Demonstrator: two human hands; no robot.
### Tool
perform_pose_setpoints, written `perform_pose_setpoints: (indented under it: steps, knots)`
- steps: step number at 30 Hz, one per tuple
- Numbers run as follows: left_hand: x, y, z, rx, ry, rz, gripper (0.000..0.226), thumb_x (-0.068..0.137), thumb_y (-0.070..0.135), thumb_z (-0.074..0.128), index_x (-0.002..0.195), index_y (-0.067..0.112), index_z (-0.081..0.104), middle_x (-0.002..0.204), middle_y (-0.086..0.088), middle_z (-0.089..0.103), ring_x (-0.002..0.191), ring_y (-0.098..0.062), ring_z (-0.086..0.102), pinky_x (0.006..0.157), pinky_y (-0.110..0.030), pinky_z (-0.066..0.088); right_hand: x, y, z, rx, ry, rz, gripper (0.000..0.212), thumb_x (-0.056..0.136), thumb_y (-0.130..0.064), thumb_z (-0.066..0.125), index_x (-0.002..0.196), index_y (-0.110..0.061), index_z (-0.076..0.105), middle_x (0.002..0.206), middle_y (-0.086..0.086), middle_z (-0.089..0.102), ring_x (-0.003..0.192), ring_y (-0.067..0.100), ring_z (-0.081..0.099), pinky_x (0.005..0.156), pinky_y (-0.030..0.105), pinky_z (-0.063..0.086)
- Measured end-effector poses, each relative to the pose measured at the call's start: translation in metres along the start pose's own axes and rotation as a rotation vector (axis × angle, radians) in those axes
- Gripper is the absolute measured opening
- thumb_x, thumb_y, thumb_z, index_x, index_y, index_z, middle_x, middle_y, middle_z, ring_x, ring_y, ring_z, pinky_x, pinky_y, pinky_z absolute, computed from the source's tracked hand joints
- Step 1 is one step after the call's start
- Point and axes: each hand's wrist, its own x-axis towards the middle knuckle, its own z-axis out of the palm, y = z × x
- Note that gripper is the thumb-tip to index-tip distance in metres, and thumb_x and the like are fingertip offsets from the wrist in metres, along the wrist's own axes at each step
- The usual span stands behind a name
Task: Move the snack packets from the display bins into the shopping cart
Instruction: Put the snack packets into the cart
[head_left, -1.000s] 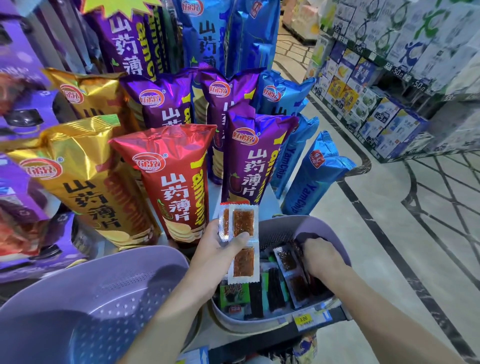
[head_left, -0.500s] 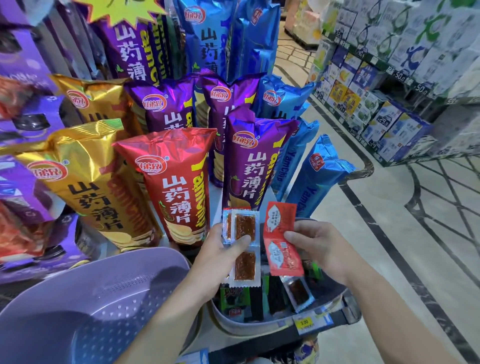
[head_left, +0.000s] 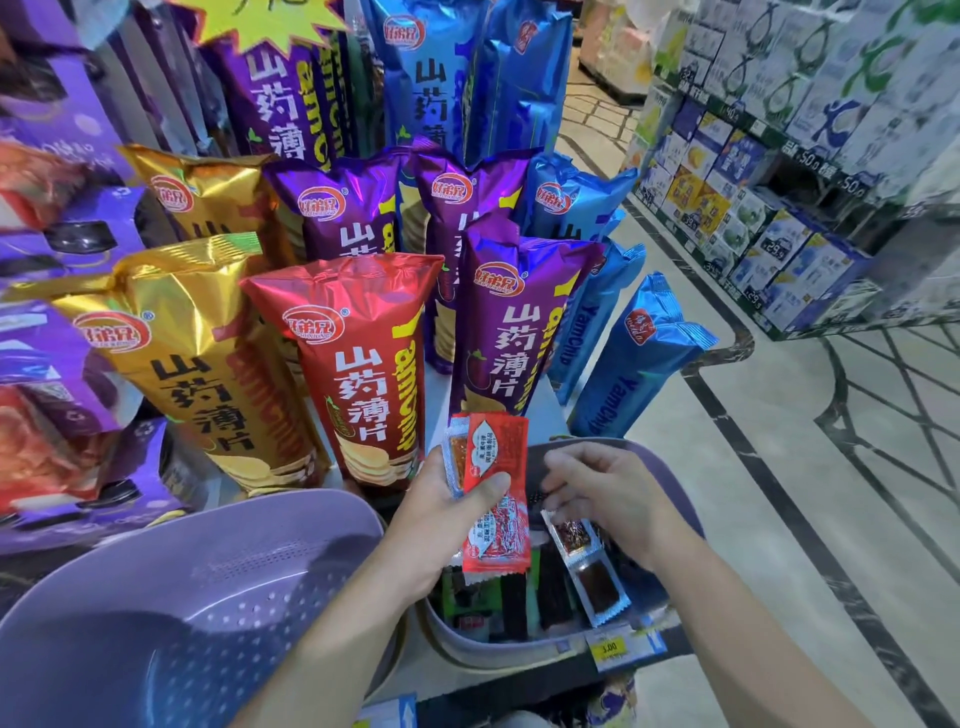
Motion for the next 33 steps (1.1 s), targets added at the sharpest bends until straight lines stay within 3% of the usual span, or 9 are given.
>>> perform_pose_setpoints:
  steps: [2, 6, 10, 13, 17, 21, 26, 30, 33]
  knots:
    - [0.000, 0.000, 0.000, -0.020, -0.004, -0.003, 0.059, 0.076, 0.039, 0.083, 0.130, 0.030, 0.059, 0.119, 0.004, 0.079, 0.111, -0.019, 0.076, 0.103, -0.052, 0.058, 0.010, 0.012, -0.021, -0.219, 0.096, 0.063, 0.019, 0.095, -0.021, 0.075, 0.087, -0.005, 0.074, 0.075, 0.011, 0.070, 0.062, 0.020, 0.066, 0.063, 0.039, 0.062]
    - [-0.001, 0.001, 0.002, -0.040, 0.007, 0.001, 0.059, 0.076, 0.039, 0.083, 0.130, 0.031, 0.060, 0.120, 0.004, 0.079, 0.112, -0.020, 0.075, 0.106, -0.055, 0.056, 0.021, 0.045, -0.035, -0.993, 0.004, 0.231, 0.035, 0.090, -0.040, 0.075, 0.075, -0.014, 0.056, 0.069, 0.005, 0.054, 0.065, 0.020, 0.051, 0.059, 0.033, 0.036]
    - [-0.002, 0.002, 0.001, -0.061, 0.008, 0.002, 0.056, 0.078, 0.037, 0.082, 0.129, 0.031, 0.061, 0.119, 0.003, 0.079, 0.112, -0.021, 0.075, 0.105, -0.054, 0.056, 0.027, 0.053, -0.026, -1.209, -0.054, 0.309, 0.035, 0.084, -0.040, 0.080, 0.100, -0.011, 0.070, 0.096, 0.009, 0.075, 0.088, 0.025, 0.070, 0.075, 0.034, 0.057]
    - [-0.002, 0.004, 0.001, -0.067, 0.019, -0.003, 0.054, 0.079, 0.035, 0.081, 0.129, 0.029, 0.061, 0.120, 0.003, 0.079, 0.113, -0.022, 0.075, 0.105, -0.053, 0.056, 0.031, 0.052, -0.024, -1.306, -0.065, 0.336, 0.040, 0.086, -0.041, 0.081, 0.101, -0.008, 0.065, 0.099, 0.009, 0.072, 0.089, 0.023, 0.068, 0.070, 0.028, 0.049]
    - [-0.001, 0.006, 0.004, -0.069, 0.057, -0.020, 0.049, 0.081, 0.033, 0.080, 0.126, 0.030, 0.061, 0.116, 0.005, 0.080, 0.109, -0.020, 0.076, 0.103, -0.053, 0.058, 0.032, 0.056, -0.023, -1.316, -0.059, 0.380, 0.056, 0.085, -0.042, 0.082, 0.120, -0.005, 0.060, 0.116, 0.012, 0.071, 0.101, 0.026, 0.068, 0.075, 0.028, 0.048]
    - [-0.002, 0.006, 0.005, -0.068, 0.091, -0.041, 0.042, 0.092, 0.022, 0.078, 0.130, 0.029, 0.061, 0.117, 0.003, 0.080, 0.109, -0.022, 0.076, 0.101, -0.051, 0.059, 0.030, 0.056, -0.025, -1.263, -0.040, 0.386, 0.077, 0.074, -0.038, 0.090, 0.131, -0.008, 0.047, 0.135, 0.017, 0.052, 0.117, 0.033, 0.061, 0.093, 0.036, 0.051]
    - [-0.004, 0.006, 0.005, -0.061, 0.106, -0.025, 0.042, 0.091, 0.022, 0.078, 0.129, 0.028, 0.061, 0.118, 0.000, 0.079, 0.105, -0.020, 0.077, 0.089, -0.041, 0.064, 0.029, 0.053, -0.030, -1.234, -0.131, 0.271, 0.051, 0.081, -0.031, 0.084, 0.122, -0.020, 0.055, 0.120, 0.006, 0.070, 0.108, 0.025, 0.066, 0.073, 0.026, 0.046]
    - [-0.006, 0.009, 0.005, -0.078, 0.128, -0.012, 0.054, 0.078, 0.035, 0.080, 0.128, 0.028, 0.063, 0.116, 0.001, 0.080, 0.104, -0.019, 0.078, 0.077, -0.031, 0.064, 0.021, 0.026, -0.043, -0.960, -0.128, 0.043, 0.018, 0.087, -0.022, 0.077, 0.094, -0.031, 0.064, 0.087, -0.012, 0.072, 0.078, 0.009, 0.067, 0.060, 0.022, 0.049]
    - [-0.007, 0.010, 0.006, -0.099, 0.191, -0.005, 0.049, 0.078, 0.034, 0.080, 0.125, 0.028, 0.065, 0.114, -0.001, 0.081, 0.103, -0.021, 0.079, 0.080, -0.036, 0.064, 0.012, -0.004, -0.053, -0.738, -0.110, -0.113, 0.015, 0.091, -0.022, 0.076, 0.081, -0.029, 0.068, 0.073, -0.019, 0.070, 0.064, -0.002, 0.063, 0.056, 0.014, 0.044]
